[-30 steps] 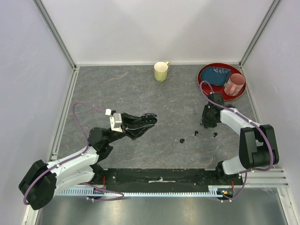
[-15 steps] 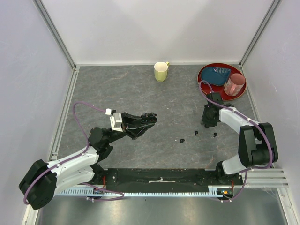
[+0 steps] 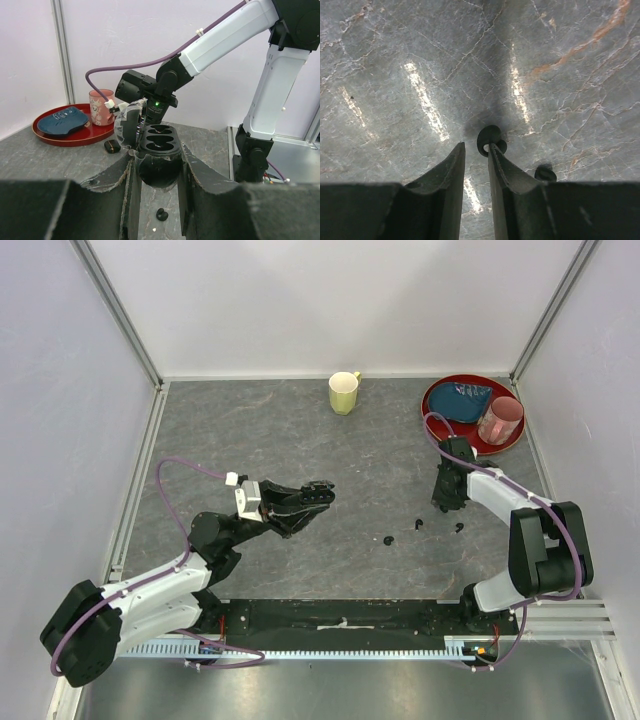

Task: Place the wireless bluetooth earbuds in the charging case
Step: Pick up the earbud from the center of the board.

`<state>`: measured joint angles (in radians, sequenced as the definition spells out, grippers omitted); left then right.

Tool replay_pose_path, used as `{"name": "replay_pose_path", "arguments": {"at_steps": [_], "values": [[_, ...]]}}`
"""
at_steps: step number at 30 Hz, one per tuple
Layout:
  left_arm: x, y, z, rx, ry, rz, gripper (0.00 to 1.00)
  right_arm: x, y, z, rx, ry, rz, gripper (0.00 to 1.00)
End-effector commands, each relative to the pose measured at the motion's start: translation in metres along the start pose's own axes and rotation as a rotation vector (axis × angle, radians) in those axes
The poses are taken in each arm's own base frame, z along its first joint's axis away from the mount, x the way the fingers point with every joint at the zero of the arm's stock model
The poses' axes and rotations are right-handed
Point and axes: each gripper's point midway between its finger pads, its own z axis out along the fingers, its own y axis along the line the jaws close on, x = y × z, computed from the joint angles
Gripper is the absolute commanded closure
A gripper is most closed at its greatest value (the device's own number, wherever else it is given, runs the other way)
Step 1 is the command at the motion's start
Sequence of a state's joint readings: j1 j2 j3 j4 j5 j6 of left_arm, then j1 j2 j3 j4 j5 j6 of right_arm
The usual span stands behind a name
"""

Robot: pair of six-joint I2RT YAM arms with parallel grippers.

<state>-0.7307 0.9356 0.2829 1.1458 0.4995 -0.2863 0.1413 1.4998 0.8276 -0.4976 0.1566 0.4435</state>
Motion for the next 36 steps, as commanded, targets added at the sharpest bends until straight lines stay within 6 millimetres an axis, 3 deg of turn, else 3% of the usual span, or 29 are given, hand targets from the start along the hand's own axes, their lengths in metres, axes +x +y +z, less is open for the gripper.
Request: {"name": "replay_pose_path", "arguments": {"at_steps": [1,13,18,36], "values": [[-0.004,0.002,-0.001,-0.012,-0.022,0.030,0.98,-0.021,-0.001,-0.012,0.033,-0.075,-0.011,0.69],[-0.002,0.002,-0.002,-0.013,-0.018,0.025,0.98,-0.026,-0.002,-0.018,0.072,-0.103,-0.035,0.73],[-0.002,0.002,-0.003,-0.016,-0.019,0.025,0.98,-0.025,0.016,-0.022,-0.014,-0.101,-0.062,0.67],[-0.001,0.001,-0.004,-0.018,-0.018,0.021,0.98,-0.011,0.011,-0.006,0.030,-0.035,-0.077,0.67]]}}
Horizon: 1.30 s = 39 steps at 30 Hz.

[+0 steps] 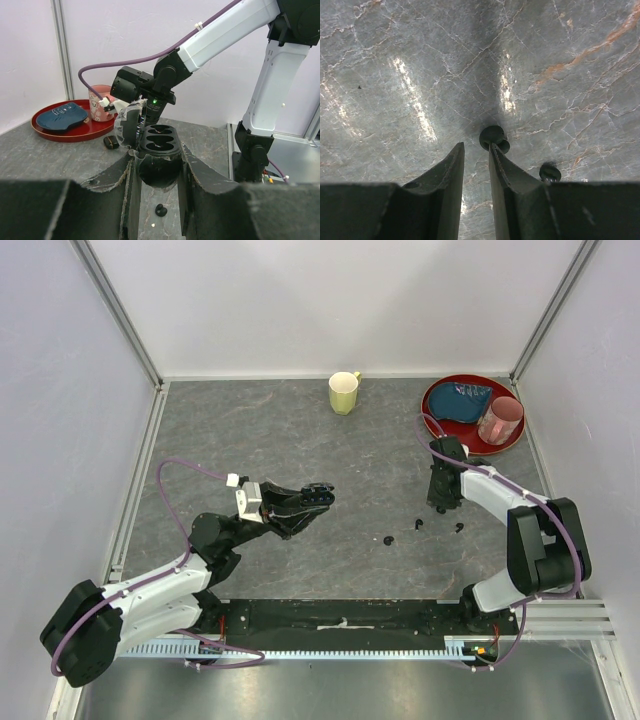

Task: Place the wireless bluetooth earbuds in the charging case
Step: Pick up the earbud from the center of the board.

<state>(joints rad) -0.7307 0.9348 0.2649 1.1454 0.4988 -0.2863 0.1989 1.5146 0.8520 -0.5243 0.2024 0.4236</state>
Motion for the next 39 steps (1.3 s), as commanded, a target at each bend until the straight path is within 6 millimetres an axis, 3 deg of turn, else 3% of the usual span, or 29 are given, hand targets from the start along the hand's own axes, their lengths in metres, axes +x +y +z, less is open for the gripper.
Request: {"name": "replay_pose_path", "arguments": {"at_steps": [1,32,39], "values": [[-0.007,0.001,0.000,-0.013,-0.030,0.028,0.98,-0.013,0.002,-0.003,0.008,-0.030,-0.003,0.67],[-0.005,0.002,-0.006,-0.033,-0.027,0.032,0.98,-0.015,-0.012,0.000,0.093,-0.035,-0.008,0.68],[-0.004,0.002,-0.007,-0.034,-0.026,0.033,0.98,-0.024,0.001,-0.014,0.029,-0.081,-0.024,0.60]]}}
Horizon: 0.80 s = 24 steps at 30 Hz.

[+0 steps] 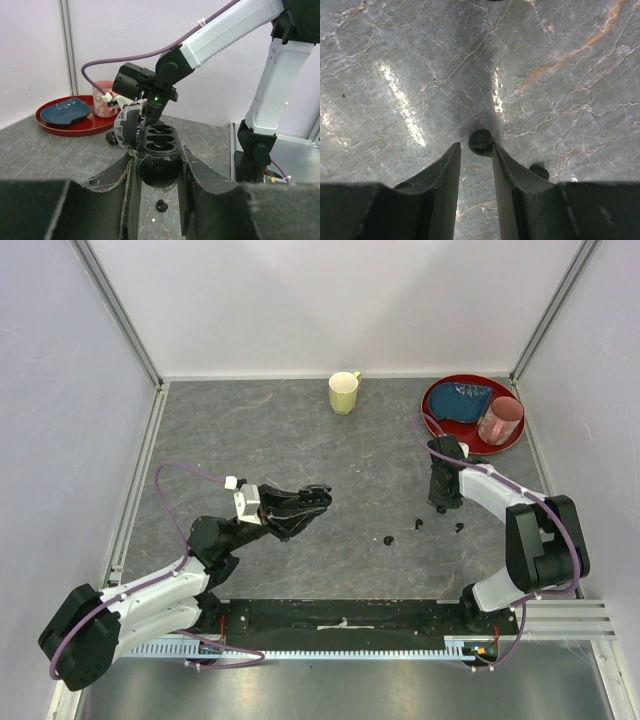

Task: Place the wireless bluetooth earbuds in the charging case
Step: Pick up the earbud from the center of the board.

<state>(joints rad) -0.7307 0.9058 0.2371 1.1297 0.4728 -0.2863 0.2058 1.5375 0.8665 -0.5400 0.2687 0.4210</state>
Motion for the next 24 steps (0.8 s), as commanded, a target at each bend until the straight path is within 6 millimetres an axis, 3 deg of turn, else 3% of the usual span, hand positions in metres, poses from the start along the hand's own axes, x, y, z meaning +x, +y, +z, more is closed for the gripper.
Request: {"name": "replay_pose_path", "arguments": {"at_steps": [1,11,17,24], "values": [[-0.008,0.001,-0.001,-0.009,-0.031,0.039,0.98,-0.024,0.009,-0.022,-0.046,-0.089,-0.004,0.60],[-0.009,0.001,-0.002,-0.013,-0.031,0.042,0.98,-0.006,0.003,-0.008,-0.005,-0.024,0.011,0.38],[-0.011,0.000,-0.002,-0.013,-0.033,0.046,0.98,-0.009,0.004,0.000,-0.043,-0.021,0.046,0.36],[-0.011,-0.001,-0.001,-0.009,-0.031,0.040,0.98,0.002,0.012,0.013,-0.151,0.034,0.097,0.36]]}}
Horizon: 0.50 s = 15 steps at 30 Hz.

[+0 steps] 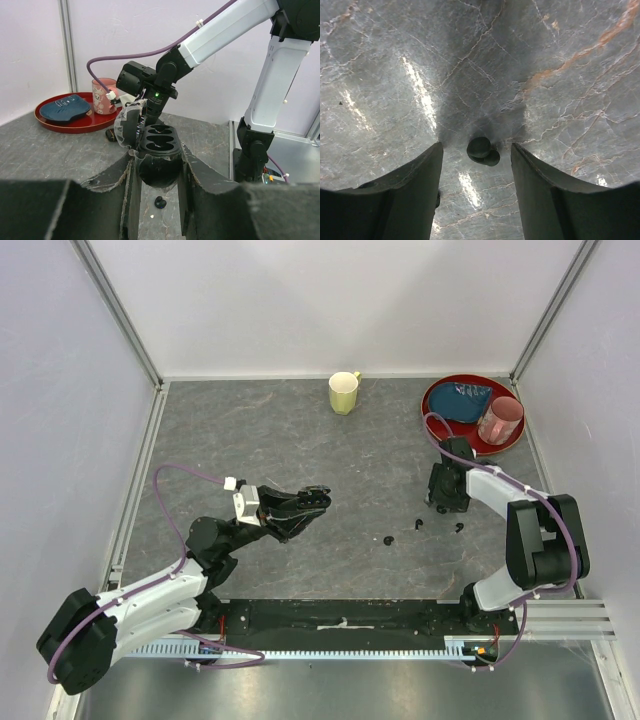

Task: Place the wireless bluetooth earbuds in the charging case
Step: Pick up the earbud from the center of the board.

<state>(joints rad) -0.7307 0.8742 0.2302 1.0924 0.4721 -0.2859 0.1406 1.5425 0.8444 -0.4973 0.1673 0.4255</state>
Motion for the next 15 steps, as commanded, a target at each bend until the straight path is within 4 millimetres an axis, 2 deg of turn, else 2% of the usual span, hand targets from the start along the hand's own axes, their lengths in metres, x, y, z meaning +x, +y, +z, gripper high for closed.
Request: {"name": "replay_pose_path", "arguments": {"at_steps": [1,15], "values": [[-0.012,0.000,0.002,-0.004,-0.040,0.043,0.98,0.001,0.012,0.007,-0.086,0.007,0.035,0.36],[-0.011,0.002,0.002,-0.011,-0.035,0.037,0.98,0.015,0.021,0.004,-0.150,0.047,0.114,0.40]]}}
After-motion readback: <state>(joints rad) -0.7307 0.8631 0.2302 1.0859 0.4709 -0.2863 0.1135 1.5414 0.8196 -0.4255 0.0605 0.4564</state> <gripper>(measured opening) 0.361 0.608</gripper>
